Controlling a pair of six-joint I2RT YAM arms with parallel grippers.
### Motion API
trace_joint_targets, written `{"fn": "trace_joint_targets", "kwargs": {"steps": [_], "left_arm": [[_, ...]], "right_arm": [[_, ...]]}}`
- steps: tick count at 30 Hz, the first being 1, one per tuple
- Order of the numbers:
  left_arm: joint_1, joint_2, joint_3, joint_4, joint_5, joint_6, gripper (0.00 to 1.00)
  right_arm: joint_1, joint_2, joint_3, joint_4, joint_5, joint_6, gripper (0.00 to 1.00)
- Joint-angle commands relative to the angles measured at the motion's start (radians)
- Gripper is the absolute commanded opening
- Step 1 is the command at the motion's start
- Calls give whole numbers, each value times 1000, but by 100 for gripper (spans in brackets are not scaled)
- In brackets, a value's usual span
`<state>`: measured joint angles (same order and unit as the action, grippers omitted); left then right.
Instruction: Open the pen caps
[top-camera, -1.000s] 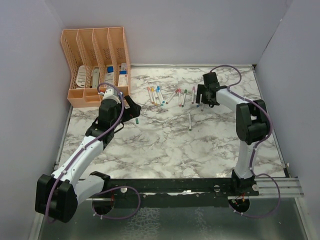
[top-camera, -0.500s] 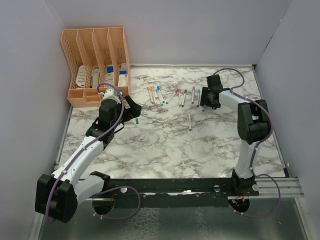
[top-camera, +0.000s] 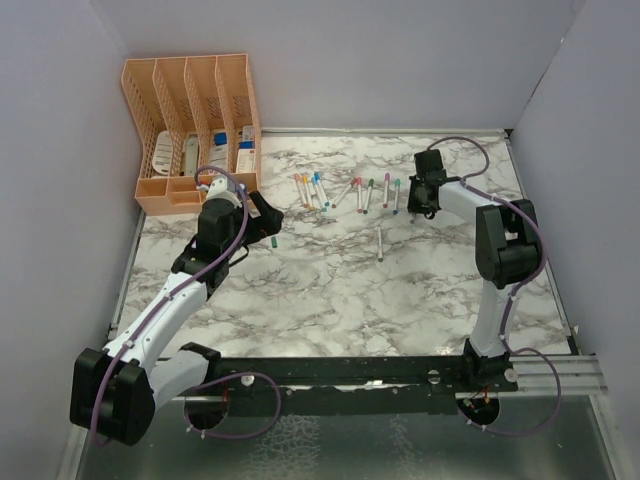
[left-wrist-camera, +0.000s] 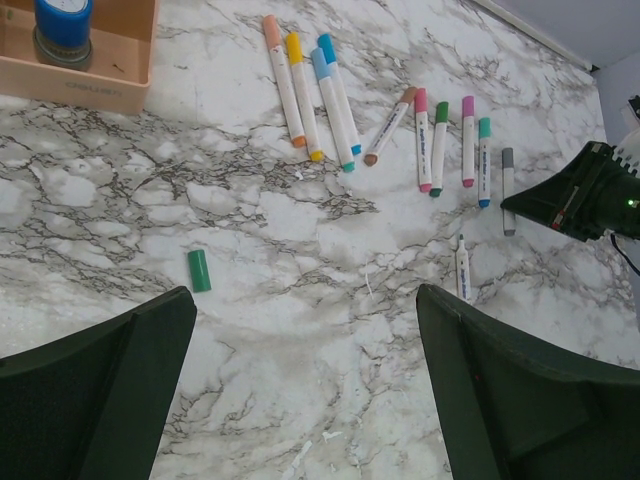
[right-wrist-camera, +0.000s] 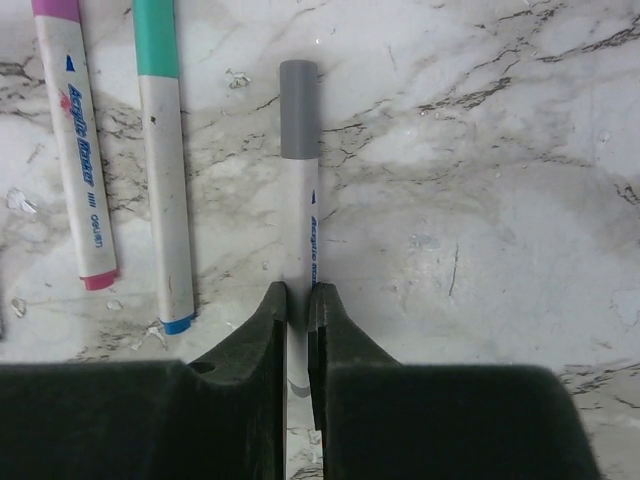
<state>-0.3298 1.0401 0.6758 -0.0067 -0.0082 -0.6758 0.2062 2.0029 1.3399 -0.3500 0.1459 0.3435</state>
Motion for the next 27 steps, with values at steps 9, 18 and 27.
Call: {"fn": "trace_joint_targets", "kwargs": {"steps": [9,18,27], "left_arm": [[-11,27,-33,210,144,-88,94],[-63,196,56,343,224,-138,93],[-152,349,184,366,206,-136,92]], "right_arm": [[-13,-305,-239,248,-74,-38,1],[0,-536,-386,352,-547,-127,1],[152,-576,-421,350,-614,-140,2]]}}
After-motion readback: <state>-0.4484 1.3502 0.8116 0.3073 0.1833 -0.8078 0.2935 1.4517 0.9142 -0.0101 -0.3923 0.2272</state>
